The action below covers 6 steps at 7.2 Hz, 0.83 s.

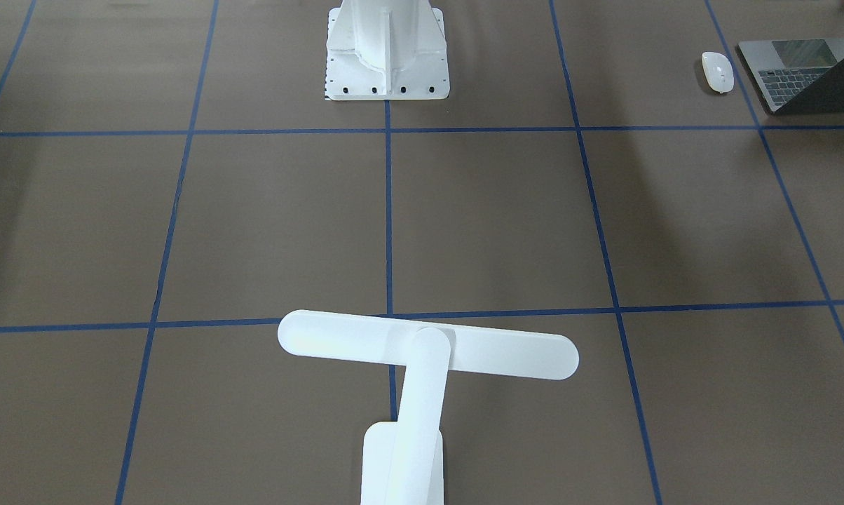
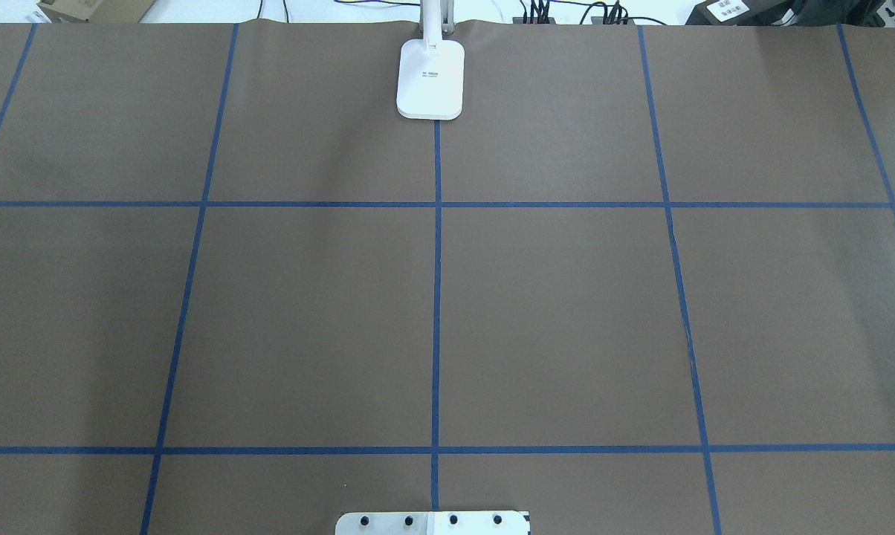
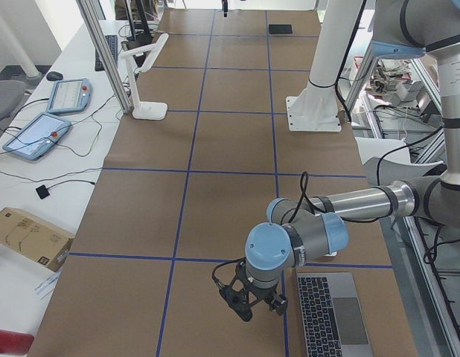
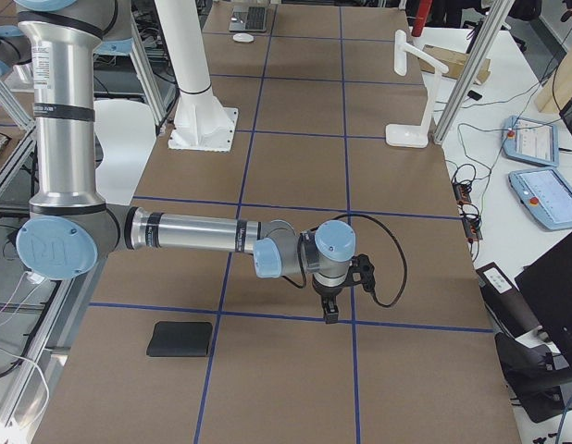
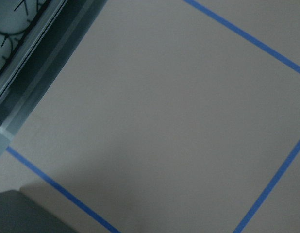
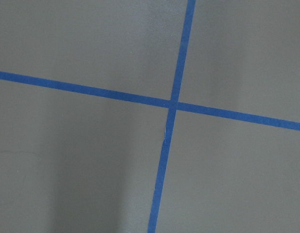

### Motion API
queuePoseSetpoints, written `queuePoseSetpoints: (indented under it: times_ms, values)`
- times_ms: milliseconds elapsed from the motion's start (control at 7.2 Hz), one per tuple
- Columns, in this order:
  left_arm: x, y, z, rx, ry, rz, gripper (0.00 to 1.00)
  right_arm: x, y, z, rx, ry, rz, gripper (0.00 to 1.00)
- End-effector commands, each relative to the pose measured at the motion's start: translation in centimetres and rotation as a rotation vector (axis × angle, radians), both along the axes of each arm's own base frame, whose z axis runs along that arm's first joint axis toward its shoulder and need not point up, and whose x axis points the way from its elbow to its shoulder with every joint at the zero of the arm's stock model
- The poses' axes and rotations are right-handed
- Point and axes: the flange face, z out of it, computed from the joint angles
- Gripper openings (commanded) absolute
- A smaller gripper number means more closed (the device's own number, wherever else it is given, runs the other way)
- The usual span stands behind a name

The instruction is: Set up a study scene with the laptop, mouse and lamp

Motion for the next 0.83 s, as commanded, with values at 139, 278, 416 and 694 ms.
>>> queuePoseSetpoints:
  times_ms: [139,278,416,694]
  values:
    - [-3.3,5.8,0.2,-0.225,0.082,-0.202,0.95,0.0,0.4,0.3,-0.002,0.001,-0.001,1.00]
    - [-4.5,7.8,0.5,-0.283,0.106,-0.312,0.95,0.0,0.4,0.3,-0.002,0.001,-0.001,1.00]
    - [-3.6,8.6,1.3,-0.319,0.157,-0.362,0.95,0.1,0.5,0.4,-0.003,0.001,-0.001,1.00]
    - [-2.4,10.4,3.5,-0.383,0.200,-0.388,0.94,0.1,0.5,0.5,-0.004,0.001,-0.002,1.00]
